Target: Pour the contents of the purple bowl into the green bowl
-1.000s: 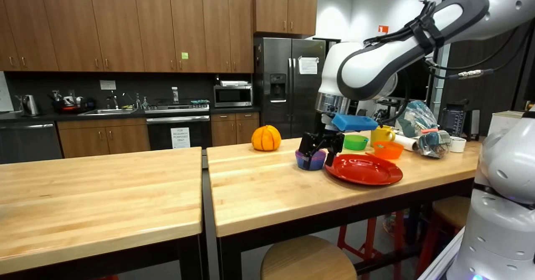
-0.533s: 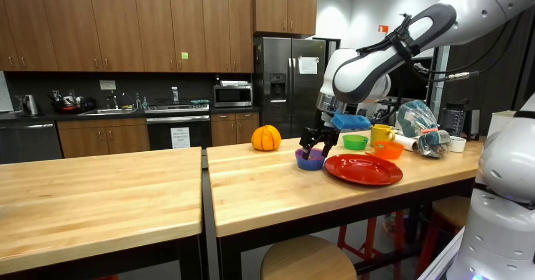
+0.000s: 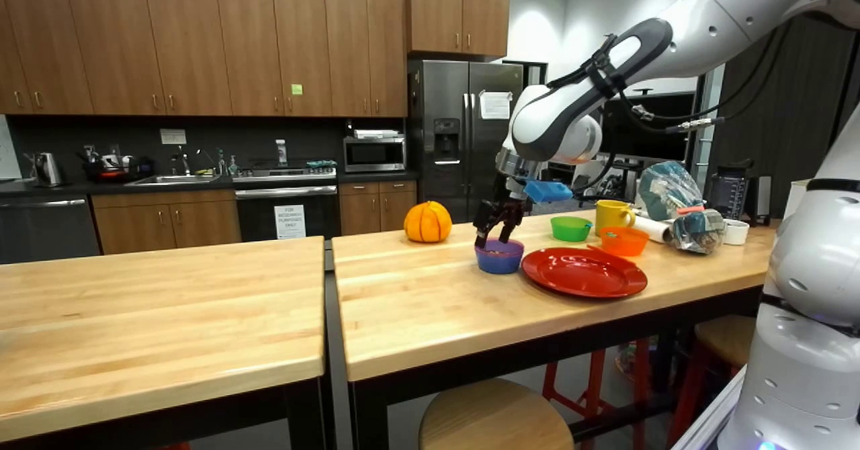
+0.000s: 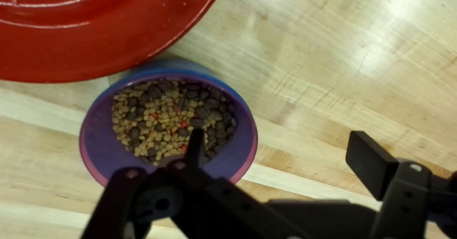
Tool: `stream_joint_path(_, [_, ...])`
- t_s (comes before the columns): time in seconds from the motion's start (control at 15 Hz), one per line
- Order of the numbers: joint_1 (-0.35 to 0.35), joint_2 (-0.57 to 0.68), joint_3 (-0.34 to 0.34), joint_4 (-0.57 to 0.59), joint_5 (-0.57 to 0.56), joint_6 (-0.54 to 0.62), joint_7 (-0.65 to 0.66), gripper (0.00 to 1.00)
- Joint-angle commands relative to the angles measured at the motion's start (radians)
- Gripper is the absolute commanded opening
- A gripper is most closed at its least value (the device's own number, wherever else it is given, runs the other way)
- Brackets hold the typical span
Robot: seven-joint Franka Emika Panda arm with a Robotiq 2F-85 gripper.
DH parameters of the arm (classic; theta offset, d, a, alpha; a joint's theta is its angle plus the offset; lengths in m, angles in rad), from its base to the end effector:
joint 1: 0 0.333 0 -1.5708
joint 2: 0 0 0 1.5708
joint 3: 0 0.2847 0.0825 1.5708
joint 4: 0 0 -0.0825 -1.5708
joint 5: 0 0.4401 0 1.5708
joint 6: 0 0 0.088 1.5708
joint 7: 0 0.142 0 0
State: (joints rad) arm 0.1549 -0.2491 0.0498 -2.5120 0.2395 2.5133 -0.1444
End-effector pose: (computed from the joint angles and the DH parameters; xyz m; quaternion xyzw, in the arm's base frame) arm 0.5107 0.1077 0.2962 -0.9857 -0.0853 -0.1221 0.0793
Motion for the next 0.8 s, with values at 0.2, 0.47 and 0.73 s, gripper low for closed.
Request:
stream_joint_path(0.2, [0.001, 0.038, 0.0, 0.034, 0.006, -0.003, -0.025, 1.0])
stream_joint_path(0.47, [0.002, 0.038, 0.0, 0.035, 0.006, -0.003, -0.026, 1.0])
stream_joint_path(0.73, [0.002, 0.038, 0.0, 0.035, 0.006, -0.003, -0.026, 1.0])
